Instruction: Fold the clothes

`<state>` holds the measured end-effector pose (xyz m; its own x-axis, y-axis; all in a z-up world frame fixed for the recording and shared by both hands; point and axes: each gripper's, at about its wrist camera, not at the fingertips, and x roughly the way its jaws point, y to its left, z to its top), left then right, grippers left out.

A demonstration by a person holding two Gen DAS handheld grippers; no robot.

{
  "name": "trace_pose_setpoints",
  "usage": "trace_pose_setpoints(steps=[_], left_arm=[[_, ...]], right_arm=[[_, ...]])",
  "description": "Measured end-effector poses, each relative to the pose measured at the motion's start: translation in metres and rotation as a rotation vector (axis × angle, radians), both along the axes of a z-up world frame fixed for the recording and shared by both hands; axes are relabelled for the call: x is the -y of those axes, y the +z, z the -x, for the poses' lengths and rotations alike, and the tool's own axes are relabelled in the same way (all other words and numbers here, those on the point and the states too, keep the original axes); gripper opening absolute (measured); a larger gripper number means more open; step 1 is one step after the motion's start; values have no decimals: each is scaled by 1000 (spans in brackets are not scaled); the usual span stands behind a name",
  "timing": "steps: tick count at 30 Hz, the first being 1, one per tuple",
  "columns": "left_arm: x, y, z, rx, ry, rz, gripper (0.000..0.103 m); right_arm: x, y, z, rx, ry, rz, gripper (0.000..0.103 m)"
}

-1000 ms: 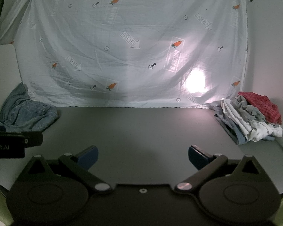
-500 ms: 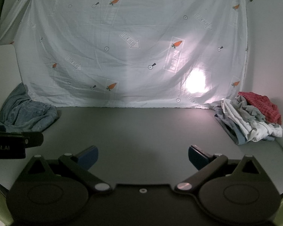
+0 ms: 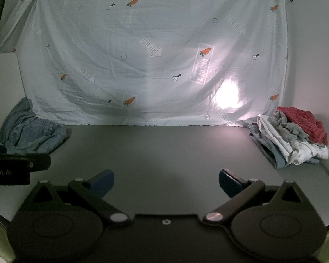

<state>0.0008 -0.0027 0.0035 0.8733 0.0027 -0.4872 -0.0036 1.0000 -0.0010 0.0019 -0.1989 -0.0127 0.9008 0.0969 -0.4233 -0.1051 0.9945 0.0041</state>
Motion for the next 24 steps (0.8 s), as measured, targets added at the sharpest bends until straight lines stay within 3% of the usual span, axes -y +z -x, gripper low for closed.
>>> trace_pose_setpoints(steps=[20,24], left_arm=[[1,-10,-17,-23,13,-12,103],[7,-17,-40,-46,22,-2,103]], right_arm=[[5,-8,-8,-13,-17,-28,103],[14,-14,-17,-24,-33,-14,103]])
